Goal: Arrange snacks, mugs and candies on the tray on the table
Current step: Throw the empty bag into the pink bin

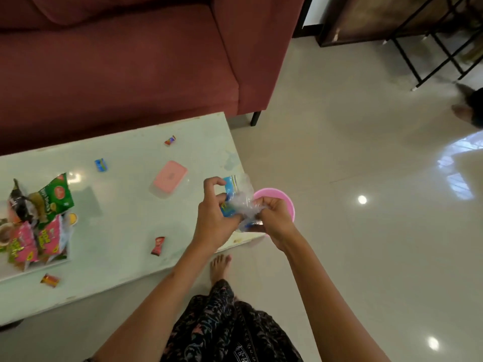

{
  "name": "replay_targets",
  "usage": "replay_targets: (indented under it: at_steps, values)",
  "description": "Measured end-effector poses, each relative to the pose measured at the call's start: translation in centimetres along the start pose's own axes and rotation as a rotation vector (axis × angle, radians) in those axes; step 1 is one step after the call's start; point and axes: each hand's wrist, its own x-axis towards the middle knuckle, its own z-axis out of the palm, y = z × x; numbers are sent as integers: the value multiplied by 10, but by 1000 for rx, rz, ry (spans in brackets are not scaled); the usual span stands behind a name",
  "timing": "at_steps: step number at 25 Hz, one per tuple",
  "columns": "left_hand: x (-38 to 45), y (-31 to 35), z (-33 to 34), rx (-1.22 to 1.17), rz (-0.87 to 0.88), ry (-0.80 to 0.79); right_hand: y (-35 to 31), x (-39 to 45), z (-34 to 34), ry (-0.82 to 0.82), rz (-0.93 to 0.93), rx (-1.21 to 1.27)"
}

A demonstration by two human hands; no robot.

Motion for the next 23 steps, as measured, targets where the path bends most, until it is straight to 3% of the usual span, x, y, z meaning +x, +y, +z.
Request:
replay_targets:
  at_steps: [4,8,11,14,19,23]
  values:
    - [43,-6,36,113,51,28,-15,29,-25,12,122,163]
    - [81,-30,76,205,48,-127,0,66,-42,108,40,148]
    - [102,-56,113,317,117,-248,28,102,-54,320,18,124]
    - [119,-87,142,357,48,-356,65,144,-72,534,0,-10]
    - [143,-136,163,178,-87,-214,141,221,-105,735,85,-245]
    - [156,-161,179,77,-196,-138,191,270,-115,692,94,-299]
